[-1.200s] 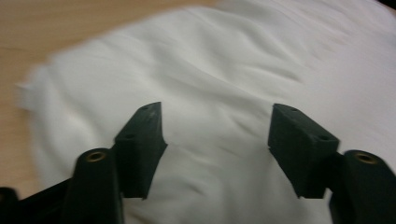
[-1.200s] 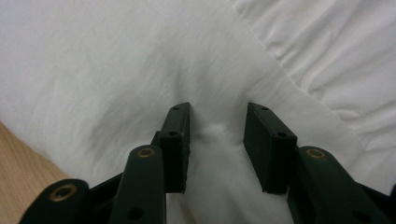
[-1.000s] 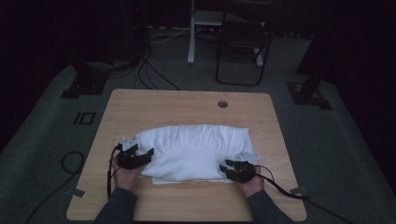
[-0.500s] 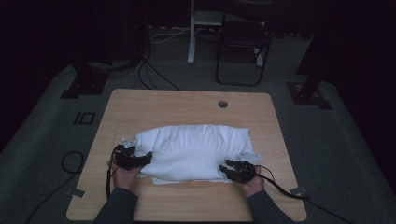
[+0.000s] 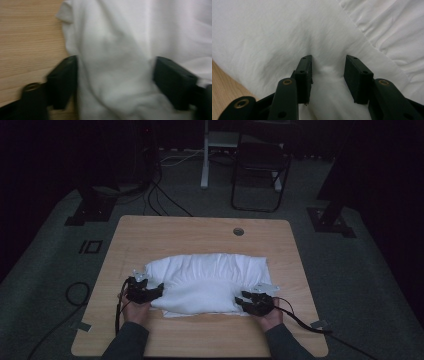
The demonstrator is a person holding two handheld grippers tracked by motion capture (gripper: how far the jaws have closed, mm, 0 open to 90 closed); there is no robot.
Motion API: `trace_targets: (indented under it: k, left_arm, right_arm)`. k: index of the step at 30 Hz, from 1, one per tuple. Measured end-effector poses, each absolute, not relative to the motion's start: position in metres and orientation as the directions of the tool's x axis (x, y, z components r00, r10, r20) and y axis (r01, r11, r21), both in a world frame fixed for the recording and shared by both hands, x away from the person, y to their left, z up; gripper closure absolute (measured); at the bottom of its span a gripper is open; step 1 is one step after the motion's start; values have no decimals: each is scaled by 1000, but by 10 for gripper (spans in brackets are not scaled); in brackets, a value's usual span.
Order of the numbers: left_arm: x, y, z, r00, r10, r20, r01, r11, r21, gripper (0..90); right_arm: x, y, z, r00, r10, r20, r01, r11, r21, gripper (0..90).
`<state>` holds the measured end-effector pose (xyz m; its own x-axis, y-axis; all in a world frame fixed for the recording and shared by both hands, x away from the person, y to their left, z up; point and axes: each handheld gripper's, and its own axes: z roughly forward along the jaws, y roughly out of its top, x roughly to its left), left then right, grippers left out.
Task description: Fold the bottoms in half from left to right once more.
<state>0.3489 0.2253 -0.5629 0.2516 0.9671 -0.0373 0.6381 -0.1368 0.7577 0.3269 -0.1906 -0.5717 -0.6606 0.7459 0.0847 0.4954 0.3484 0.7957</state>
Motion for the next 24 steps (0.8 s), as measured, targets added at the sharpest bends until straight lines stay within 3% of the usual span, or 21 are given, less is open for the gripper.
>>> trace_targets:
  k: [2,5,8,17,21,24]
  left_arm:
    - [348,225,-562,280,956,-93,638,-112,762,586]
    - [350,228,-562,292,946,-144,649,-86,756,759]
    - [351,234,-562,303,932,-199,659,-54,750,792]
    - [346,247,-545,311,901,-304,628,45,777,816]
    - [344,250,-532,327,886,-329,601,74,796,818]
    - [342,248,-519,352,875,-332,573,79,816,819]
  right_arm:
    - [327,-190,-571,-659,748,80,495,352,795,568]
    - [327,-190,-571,-661,746,81,497,355,792,562]
    - [328,-188,-564,-670,739,71,497,375,782,541]
    - [333,-158,-513,-720,693,36,365,334,869,548]
    - [339,-126,-513,-751,661,7,340,378,861,575]
    - [349,-105,-529,-751,660,-8,378,439,815,643]
